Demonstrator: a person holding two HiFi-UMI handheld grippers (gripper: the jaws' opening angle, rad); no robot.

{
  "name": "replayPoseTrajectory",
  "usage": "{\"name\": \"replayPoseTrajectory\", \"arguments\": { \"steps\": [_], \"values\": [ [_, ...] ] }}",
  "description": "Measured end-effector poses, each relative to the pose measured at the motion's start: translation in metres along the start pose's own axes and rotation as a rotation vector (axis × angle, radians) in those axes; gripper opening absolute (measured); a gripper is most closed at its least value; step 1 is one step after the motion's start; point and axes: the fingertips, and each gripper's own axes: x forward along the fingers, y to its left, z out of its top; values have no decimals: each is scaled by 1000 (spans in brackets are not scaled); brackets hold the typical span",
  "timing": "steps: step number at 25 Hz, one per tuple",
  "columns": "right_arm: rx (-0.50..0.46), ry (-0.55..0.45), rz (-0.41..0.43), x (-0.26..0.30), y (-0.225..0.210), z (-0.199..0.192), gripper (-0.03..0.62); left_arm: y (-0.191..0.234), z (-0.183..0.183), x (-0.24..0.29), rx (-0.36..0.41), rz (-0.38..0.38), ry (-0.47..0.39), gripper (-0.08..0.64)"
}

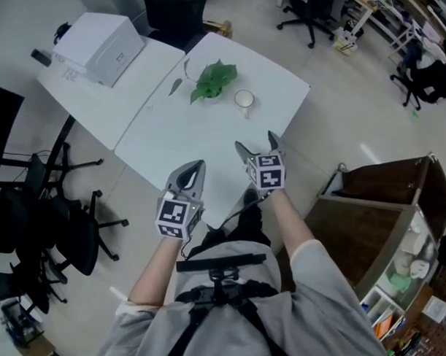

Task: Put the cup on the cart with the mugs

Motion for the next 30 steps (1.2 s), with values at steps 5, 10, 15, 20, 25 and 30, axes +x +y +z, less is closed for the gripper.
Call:
{"name": "replayPoseTrajectory", "arguments": {
  "steps": [5,10,15,20,25,30],
  "values": [
    [-32,71,-4,81,-27,-2,497,7,-9,38,-24,36,54,3],
    [-46,88,-9,145,-48,7,502,17,-21,68,-22,56,75,3],
    [-74,84,-39,188,-62,9,502,32,-23,82,-81,115,80,3],
    [-78,64,-63,212,-67,10,502,46,-39,87,-101,148,75,3],
    [-124,66,-73,228,-71,10,502,48,-46,86,-135,176,94,3],
    [-167,90,-78,235,-73,5,414,56,-51,81,-136,200,90,3]
  ]
}}
